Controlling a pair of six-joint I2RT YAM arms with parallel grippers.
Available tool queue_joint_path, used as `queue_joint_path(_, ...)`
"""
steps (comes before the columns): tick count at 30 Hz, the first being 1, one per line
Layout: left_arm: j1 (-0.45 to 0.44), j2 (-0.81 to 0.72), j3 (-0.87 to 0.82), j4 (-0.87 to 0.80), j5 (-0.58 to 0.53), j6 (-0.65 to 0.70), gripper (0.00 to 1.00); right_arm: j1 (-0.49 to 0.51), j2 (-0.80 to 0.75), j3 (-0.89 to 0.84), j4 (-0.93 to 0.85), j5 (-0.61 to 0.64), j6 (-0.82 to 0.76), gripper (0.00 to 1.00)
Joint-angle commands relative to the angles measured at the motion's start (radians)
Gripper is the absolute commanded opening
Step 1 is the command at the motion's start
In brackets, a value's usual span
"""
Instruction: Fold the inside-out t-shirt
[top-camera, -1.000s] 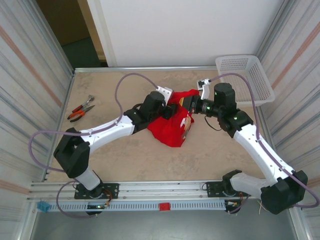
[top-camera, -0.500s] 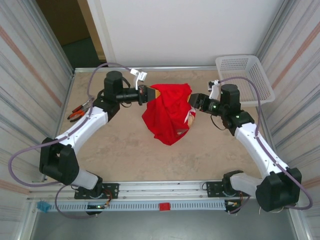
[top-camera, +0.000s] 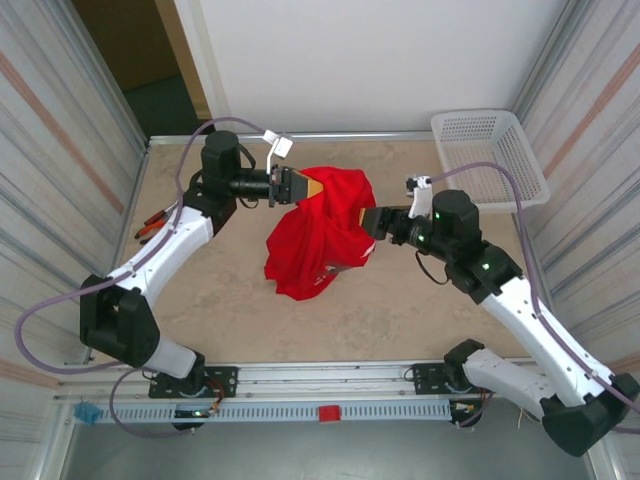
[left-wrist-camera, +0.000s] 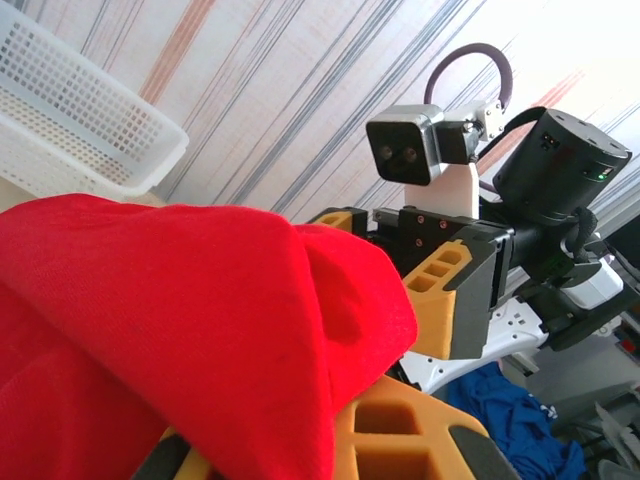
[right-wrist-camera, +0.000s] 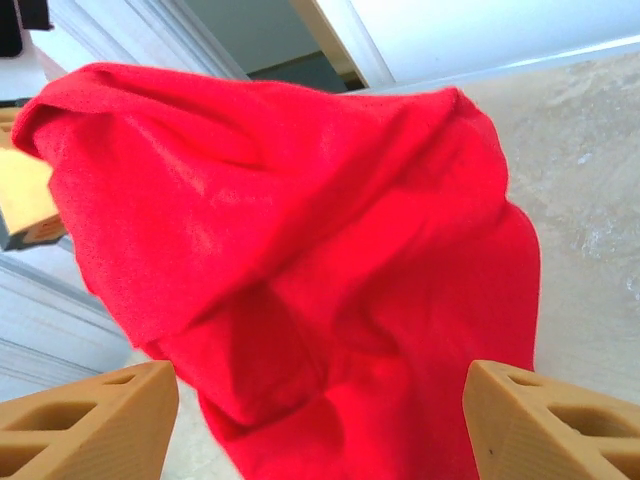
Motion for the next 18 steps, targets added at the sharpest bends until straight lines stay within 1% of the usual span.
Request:
queue_joint_path(1, -0.003, 0.000, 0.025, 0.071, 0.046, -0.049, 0.00, 0.007, 0.117, 0.020, 0.054, 0.018, -0.018, 0.74)
queue_joint_path(4, -0.003, -0.004, 0.012, 0.107, 0.041, -0.078, 0.00, 0.003, 0.219, 0.035, 0.109, -0.012, -0.031, 0.74)
queue_joint_path(5, -0.004, -0.004, 0.008, 0.112, 0.039, -0.082, 0.00, 0.000, 0.244, 0.038, 0.128, -0.039, -0.033, 0.72)
queue_joint_path(6, -0.003, -0.003, 0.003, 0.117, 0.033, -0.088, 0.00, -0.007, 0.267, 0.040, 0.154, -0.085, -0.032, 0.66)
queue_joint_path(7, -0.002, -0.003, -0.005, 0.122, 0.024, -0.093, 0.00, -0.013, 0.281, 0.041, 0.173, -0.131, -0.029, 0.50)
queue_joint_path(9, 0.005, -0.003, -0.024, 0.124, 0.001, -0.097, 0.00, -0.022, 0.278, 0.038, 0.191, -0.182, -0.030, 0.06)
queue_joint_path(10, 0.013, -0.002, -0.040, 0.130, -0.014, -0.104, 0.00, -0.028, 0.261, 0.028, 0.195, -0.195, -0.033, 0.00)
queue_joint_path(15, 0.095, 0.014, -0.123, 0.168, -0.097, -0.142, 0.00, -0.080, 0.123, -0.045, 0.229, -0.297, -0.010, 0.00)
queue_joint_path(16, 0.118, 0.023, -0.137, 0.177, -0.113, -0.154, 0.02, -0.093, 0.096, -0.066, 0.244, -0.316, 0.005, 0.00)
queue_joint_path(17, 0.135, 0.030, -0.147, 0.182, -0.126, -0.164, 0.11, -0.099, 0.066, -0.080, 0.258, -0.336, 0.015, 0.00)
queue_joint_path(18, 0.155, 0.036, -0.163, 0.199, -0.144, -0.181, 0.25, -0.107, 0.043, -0.095, 0.273, -0.351, 0.024, 0.00)
